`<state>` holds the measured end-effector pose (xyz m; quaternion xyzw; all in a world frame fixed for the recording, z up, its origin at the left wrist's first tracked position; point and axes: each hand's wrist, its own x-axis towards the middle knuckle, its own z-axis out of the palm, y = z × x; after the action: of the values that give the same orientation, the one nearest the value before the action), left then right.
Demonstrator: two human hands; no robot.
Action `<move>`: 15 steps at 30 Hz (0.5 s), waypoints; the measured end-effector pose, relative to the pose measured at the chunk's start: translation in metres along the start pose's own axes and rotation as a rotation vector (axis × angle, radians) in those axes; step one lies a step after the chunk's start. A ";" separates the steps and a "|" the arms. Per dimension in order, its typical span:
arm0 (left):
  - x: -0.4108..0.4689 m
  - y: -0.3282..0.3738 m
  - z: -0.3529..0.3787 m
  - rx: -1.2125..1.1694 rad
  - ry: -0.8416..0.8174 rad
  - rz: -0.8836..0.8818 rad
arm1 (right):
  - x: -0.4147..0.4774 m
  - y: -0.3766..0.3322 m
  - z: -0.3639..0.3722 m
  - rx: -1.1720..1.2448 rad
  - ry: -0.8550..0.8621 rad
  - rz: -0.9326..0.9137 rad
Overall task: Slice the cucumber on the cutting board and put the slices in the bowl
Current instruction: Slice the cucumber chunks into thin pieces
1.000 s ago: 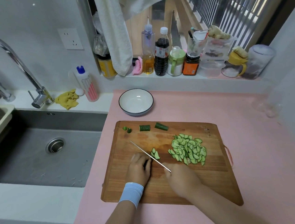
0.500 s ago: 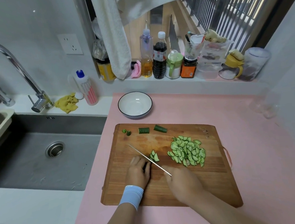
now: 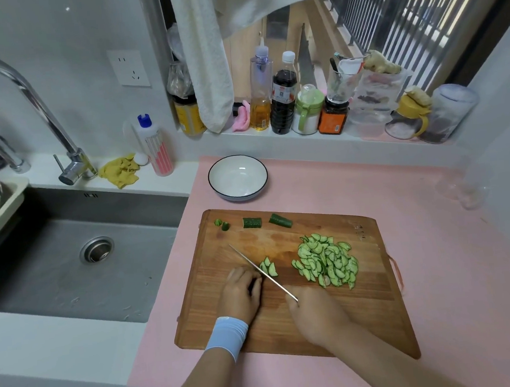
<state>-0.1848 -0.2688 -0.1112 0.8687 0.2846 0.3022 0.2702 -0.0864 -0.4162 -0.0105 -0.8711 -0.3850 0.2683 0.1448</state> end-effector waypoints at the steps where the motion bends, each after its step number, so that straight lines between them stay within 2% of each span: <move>1: -0.001 0.000 0.000 -0.003 -0.002 0.002 | 0.004 -0.002 0.000 0.005 -0.011 0.014; 15: -0.004 0.000 0.003 0.024 0.031 0.003 | -0.003 0.002 0.004 -0.014 0.050 -0.041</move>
<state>-0.1856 -0.2720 -0.1145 0.8675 0.2911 0.3126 0.2549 -0.0889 -0.4195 -0.0142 -0.8705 -0.4009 0.2407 0.1536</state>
